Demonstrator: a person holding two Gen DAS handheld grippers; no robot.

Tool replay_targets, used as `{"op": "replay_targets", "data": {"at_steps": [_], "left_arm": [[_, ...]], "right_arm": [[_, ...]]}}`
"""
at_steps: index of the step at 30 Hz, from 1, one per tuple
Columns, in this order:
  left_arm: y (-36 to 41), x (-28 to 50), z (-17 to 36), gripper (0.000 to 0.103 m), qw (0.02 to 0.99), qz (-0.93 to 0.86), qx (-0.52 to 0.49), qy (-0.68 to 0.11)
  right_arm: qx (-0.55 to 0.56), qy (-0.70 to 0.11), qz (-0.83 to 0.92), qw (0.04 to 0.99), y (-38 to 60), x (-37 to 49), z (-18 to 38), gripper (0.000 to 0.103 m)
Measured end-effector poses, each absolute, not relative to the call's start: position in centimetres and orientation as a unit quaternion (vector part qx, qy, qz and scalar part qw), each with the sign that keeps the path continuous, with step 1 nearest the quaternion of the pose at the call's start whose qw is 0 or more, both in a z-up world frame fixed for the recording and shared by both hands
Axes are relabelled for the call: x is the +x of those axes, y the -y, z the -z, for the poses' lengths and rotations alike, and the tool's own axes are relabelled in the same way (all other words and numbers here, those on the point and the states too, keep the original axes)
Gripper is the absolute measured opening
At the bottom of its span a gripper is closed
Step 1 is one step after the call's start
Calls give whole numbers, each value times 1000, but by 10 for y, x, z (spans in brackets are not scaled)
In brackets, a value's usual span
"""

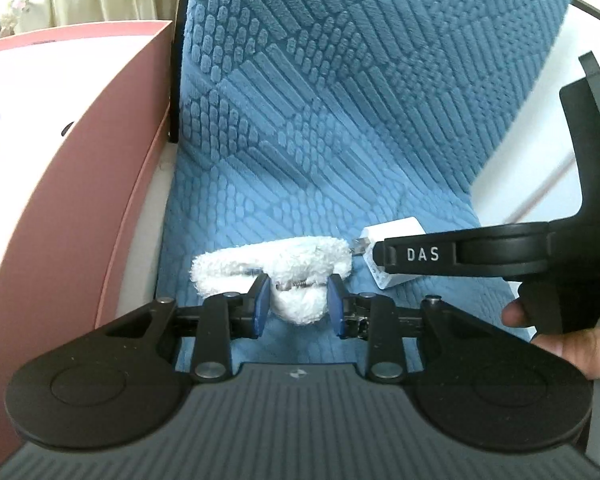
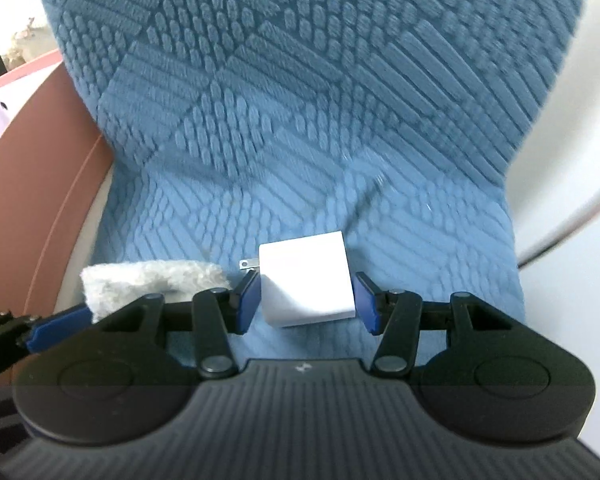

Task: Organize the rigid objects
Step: 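Grasp the white fluffy toy with the left gripper while the right gripper grasps the white charger, then lift the fluffy toy and charger and carry both over the pink box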

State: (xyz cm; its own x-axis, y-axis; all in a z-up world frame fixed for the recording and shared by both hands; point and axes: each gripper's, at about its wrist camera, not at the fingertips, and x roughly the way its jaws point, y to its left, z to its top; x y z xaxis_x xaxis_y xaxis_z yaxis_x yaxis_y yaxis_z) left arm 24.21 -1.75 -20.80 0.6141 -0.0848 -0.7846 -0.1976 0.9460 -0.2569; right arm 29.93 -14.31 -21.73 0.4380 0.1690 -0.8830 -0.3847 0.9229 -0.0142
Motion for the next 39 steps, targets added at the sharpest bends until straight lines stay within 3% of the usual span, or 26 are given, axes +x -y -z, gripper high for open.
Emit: {"op": "replay_targets", "data": {"at_steps": [30,39], "left_arm": [[21,146,197,36,830,39,-204,-517],[23,156,207,44,823,28,-201,-530]], "right_arm": [[-65,-537,-101,835,213,183,204,53],[-67,-528,-117,839,213,187,206,54]]}}
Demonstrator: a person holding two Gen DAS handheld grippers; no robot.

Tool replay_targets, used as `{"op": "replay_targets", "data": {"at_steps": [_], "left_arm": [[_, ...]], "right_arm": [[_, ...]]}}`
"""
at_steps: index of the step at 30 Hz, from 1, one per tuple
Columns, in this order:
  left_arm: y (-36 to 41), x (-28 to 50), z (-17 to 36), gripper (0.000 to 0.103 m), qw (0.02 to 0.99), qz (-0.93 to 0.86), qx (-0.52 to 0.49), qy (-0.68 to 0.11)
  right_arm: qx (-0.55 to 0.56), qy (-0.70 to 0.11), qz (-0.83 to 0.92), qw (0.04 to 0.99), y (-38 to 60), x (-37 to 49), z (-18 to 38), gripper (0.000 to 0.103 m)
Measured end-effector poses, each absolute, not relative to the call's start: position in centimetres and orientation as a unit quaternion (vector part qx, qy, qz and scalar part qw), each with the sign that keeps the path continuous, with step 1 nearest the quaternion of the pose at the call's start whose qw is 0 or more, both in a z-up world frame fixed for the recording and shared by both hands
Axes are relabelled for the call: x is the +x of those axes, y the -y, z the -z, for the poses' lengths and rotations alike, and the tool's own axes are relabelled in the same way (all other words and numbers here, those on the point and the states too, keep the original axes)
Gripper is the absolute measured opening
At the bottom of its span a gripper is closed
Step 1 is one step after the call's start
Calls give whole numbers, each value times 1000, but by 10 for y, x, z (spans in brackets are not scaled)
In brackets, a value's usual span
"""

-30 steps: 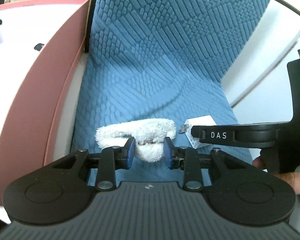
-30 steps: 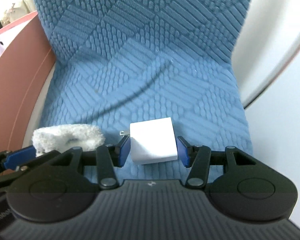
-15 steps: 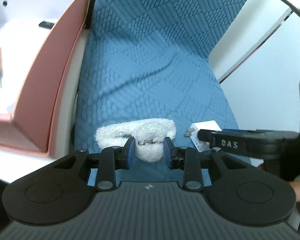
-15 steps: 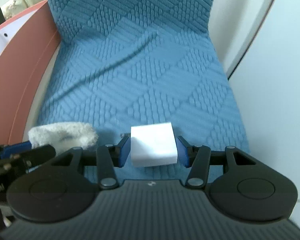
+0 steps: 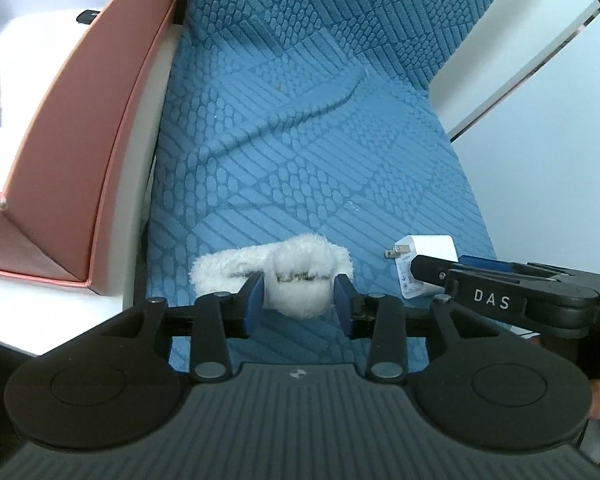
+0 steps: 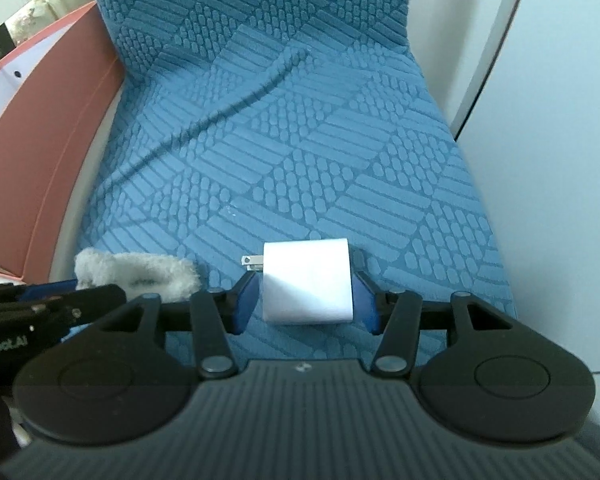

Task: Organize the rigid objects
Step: 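Lift the fluffy toy and charger and carry both over the pink box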

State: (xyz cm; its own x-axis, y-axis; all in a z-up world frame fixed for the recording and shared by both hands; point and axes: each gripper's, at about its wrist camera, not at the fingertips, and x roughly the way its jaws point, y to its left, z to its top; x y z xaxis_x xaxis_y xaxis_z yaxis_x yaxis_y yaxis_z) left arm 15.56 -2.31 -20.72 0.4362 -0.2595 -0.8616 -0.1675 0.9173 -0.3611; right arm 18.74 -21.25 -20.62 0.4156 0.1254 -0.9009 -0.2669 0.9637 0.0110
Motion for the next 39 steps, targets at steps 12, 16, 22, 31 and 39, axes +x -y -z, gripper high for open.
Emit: {"op": "replay_targets", "data": {"at_steps": [12,16,22,31,39], "left_arm": [[26,175,211,43,831,10,-195,-521],[27,178,213,39,834,8,-191,-518],[27,182,211,37,841,6,-183,-509],[26,182,186,37,855,20,-184,-485],[22,168,159,37,861,36,-190,-471]], "right_arm": [[-73,-536,-126,831,214,199,222,53],[-83,-533,-126,833,212,199,229,54],[-86,-525,-121,838,209,200,229,54],[-70,-502,-96,857,216,198,213,53],[-67,-482,-98,868,211,183,180,53]]}}
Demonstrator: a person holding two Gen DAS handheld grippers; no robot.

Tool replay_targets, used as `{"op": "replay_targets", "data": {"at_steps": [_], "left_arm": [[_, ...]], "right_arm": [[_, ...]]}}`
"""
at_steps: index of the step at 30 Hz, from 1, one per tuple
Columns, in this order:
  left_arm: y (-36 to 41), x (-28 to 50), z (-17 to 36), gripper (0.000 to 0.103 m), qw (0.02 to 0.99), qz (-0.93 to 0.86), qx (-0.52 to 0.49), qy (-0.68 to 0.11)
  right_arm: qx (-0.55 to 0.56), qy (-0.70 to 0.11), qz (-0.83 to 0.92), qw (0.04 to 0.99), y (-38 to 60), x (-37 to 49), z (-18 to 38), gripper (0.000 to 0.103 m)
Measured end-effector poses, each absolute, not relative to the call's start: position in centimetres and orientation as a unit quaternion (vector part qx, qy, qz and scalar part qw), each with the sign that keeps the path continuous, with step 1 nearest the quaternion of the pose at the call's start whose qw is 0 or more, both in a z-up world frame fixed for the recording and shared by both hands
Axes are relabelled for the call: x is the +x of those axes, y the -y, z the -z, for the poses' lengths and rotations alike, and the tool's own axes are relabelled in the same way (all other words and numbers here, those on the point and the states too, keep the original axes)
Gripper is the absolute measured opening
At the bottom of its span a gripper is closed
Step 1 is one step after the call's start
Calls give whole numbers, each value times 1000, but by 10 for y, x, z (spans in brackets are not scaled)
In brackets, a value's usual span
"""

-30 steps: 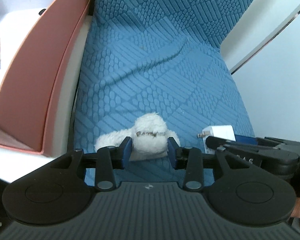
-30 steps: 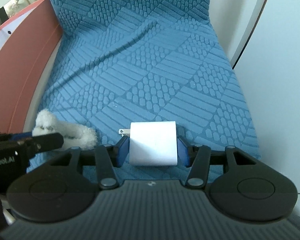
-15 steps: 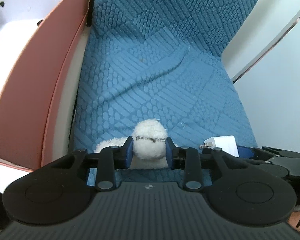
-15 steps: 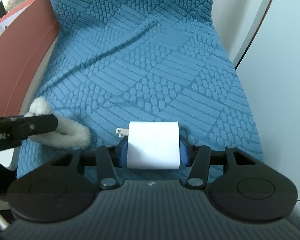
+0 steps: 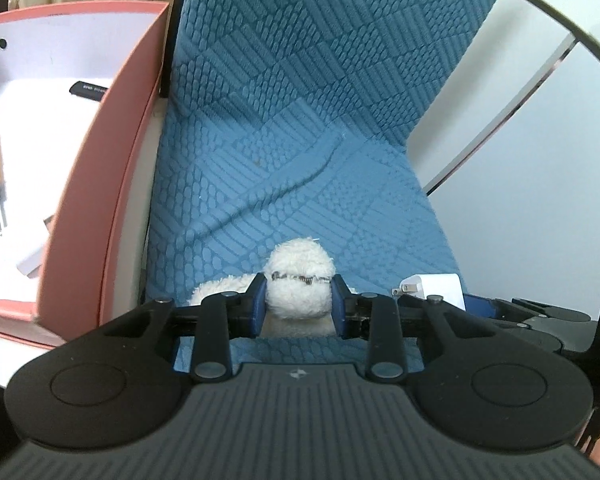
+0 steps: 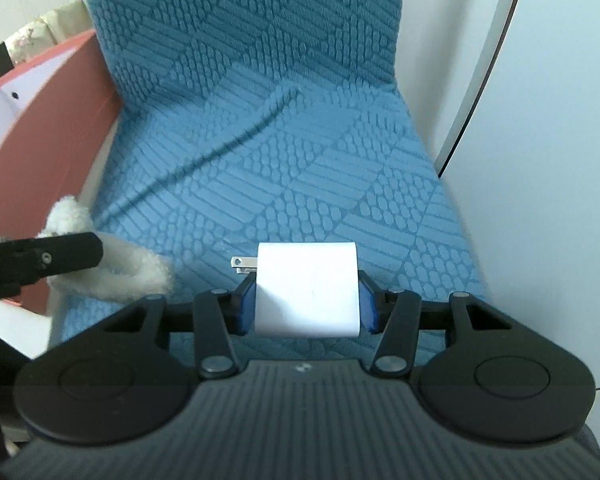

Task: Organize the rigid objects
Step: 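Lift the fluffy toy and charger and carry both over the pink box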

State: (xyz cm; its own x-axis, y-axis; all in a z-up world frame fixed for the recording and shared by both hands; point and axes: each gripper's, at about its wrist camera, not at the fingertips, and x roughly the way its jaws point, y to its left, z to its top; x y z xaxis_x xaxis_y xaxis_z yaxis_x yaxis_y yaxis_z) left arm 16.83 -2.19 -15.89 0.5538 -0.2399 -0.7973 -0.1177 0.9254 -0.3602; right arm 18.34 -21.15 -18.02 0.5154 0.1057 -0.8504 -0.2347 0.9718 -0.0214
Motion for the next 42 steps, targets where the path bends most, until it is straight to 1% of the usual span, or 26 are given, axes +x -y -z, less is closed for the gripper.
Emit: {"op": "replay_targets", "data": {"at_steps": [18,32,42], "left_arm": [[-9,119,88,37,890,40,-191,-413],[-40,77,57,37,910,23,-181,-372],[-86,37,48,37,914,-21,-199,-352]], "right_arm": [[-47,-423,-128,896,194,132,98,53],[-53,-393,-167,903,155,101,67,53],[-66,-383,-232,892,104,80,56,53]]}}
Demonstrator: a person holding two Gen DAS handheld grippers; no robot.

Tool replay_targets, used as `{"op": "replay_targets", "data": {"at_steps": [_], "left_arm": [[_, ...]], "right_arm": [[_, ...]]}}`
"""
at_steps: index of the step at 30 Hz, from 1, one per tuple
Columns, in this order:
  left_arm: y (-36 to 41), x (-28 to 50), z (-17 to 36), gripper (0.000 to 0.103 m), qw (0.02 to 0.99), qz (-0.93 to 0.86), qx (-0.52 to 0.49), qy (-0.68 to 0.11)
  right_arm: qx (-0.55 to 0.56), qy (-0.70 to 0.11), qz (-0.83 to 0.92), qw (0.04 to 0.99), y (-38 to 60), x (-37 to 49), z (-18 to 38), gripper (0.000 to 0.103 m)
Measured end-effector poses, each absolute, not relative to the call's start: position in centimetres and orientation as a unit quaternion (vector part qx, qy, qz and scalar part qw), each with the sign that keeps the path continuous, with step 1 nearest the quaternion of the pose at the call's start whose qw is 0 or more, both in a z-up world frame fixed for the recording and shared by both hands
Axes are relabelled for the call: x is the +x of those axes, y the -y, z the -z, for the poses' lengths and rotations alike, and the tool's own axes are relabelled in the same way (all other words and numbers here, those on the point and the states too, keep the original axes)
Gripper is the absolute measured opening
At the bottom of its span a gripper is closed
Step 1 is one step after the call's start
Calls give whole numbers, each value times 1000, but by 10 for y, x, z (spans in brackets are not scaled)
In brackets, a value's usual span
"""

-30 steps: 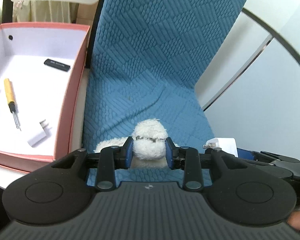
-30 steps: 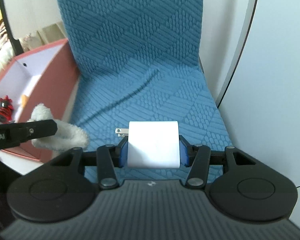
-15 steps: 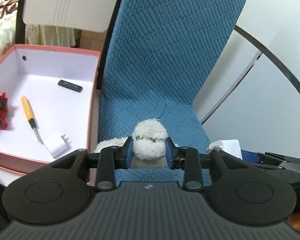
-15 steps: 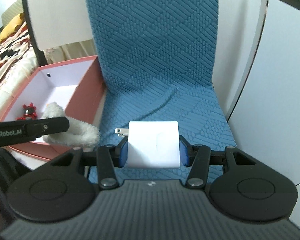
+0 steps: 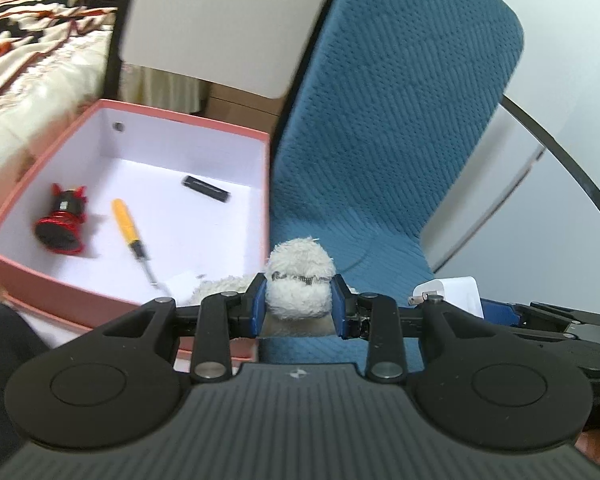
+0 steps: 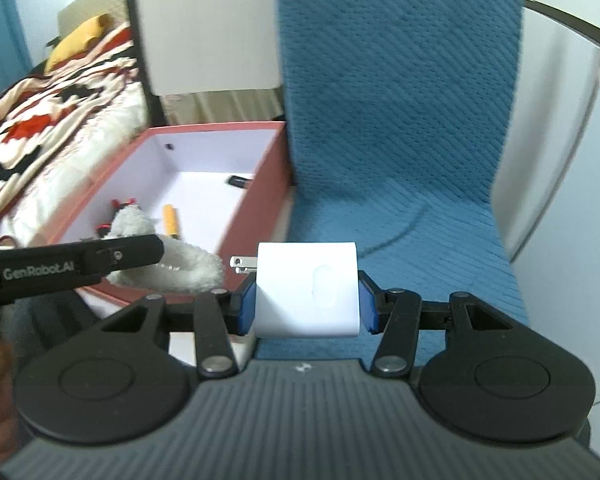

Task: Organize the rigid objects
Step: 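Lift the fluffy toy and charger and carry both over the pink box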

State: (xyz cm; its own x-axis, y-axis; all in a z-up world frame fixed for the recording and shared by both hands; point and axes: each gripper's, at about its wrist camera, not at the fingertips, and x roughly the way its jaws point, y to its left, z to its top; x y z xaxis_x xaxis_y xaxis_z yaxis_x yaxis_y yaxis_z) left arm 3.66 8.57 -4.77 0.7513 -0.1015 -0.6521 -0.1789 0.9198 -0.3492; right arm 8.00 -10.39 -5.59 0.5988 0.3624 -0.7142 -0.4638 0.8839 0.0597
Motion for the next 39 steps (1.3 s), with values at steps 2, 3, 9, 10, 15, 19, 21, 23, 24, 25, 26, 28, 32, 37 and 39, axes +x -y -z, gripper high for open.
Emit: {"op": "replay_targets", "data": {"at_steps": [2,3,9,10,15,19,21,23,24,25,26,28,32,37,39], "left_arm": [[-95,28,45,37,915,-32,-201,-349],[-101,23,44,37,915,-37,-202,-347],[-127,0,40,37,914,-67,-210,-339],[-131,-2,41,37,914,-72,-211,-340],[-152,-10,43,37,910,-94,-221,-339],[-165,-4,49,37,905,-105,-231,-342],[-171,2,52,37,903,-107,-233,-345],[-177,10,56,37,901,-109,-236,-349],[-178,14,58,37,899,-110,-237,-351],[-182,19,61,37,898,-110,-238,-354],[-186,24,64,37,896,-110,-238,-357],[-193,35,70,37,894,-109,-239,-364],[-206,57,85,37,887,-110,-242,-378],[-222,80,102,37,879,-112,-246,-394],[-230,88,111,37,874,-114,-251,-400]], "right_arm": [[-68,-381,-246,889,94,76,54,53],[-74,-378,-253,888,87,73,53,53],[-90,-372,-289,878,56,60,53,53],[-92,-372,-294,876,52,59,54,53],[-98,-377,-312,866,30,60,56,53],[-105,-384,-321,859,16,68,60,53],[-110,-387,-324,856,10,73,63,53],[-113,-391,-326,853,3,81,66,53],[-113,-394,-326,852,0,84,67,53],[-115,-396,-326,851,-3,88,69,53],[-116,-399,-326,849,-6,92,72,53],[-118,-405,-326,846,-13,101,77,53],[-123,-421,-326,837,-26,120,89,53],[-131,-435,-327,828,-41,142,102,53],[-139,-439,-331,824,-49,150,109,53]]}}
